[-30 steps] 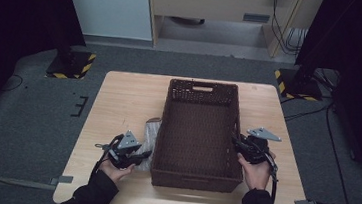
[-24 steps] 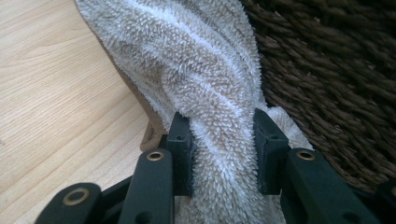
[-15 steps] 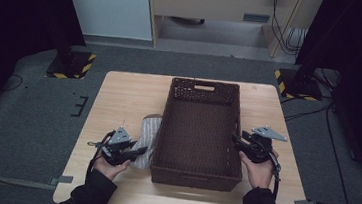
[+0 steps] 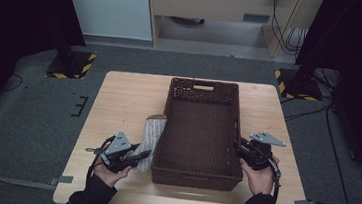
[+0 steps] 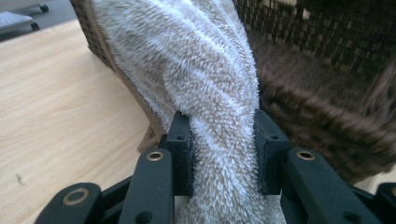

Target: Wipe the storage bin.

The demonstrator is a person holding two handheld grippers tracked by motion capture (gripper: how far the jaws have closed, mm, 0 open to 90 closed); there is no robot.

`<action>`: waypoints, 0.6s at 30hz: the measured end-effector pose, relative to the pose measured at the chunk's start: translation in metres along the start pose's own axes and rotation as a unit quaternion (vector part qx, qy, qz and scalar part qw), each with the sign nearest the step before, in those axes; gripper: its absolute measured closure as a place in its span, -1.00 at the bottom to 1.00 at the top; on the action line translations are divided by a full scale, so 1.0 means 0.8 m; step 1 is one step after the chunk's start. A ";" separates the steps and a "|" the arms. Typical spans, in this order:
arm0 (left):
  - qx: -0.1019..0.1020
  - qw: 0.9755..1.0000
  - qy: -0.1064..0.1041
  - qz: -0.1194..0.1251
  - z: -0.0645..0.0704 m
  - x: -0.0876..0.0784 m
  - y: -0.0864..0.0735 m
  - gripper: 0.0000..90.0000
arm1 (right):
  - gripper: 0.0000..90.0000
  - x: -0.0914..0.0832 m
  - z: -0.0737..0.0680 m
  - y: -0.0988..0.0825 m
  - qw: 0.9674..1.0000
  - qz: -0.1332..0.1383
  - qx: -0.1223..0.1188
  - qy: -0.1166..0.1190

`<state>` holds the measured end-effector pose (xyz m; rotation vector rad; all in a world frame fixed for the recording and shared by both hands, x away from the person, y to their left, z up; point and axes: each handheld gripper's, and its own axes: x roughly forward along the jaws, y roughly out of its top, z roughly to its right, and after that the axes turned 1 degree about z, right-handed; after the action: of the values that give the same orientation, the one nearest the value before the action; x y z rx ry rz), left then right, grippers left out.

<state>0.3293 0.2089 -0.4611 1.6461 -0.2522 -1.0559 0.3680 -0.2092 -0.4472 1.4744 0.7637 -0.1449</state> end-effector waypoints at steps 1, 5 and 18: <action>0.004 1.000 0.000 -0.009 0.003 0.005 -0.003 0.43 | 0.52 0.001 -0.001 0.000 1.000 0.001 0.002 -0.003; 0.009 0.999 0.003 -0.042 0.005 0.019 -0.012 0.43 | 0.53 0.002 -0.002 0.000 1.000 0.004 0.004 -0.009; -0.019 0.997 0.006 -0.069 -0.006 0.022 -0.016 0.44 | 0.50 0.002 0.002 -0.002 1.000 0.010 0.005 -0.003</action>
<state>0.3383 0.2057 -0.4812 1.6539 -0.1111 -1.1477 0.3687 -0.2102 -0.4495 1.4897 0.7440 -0.1368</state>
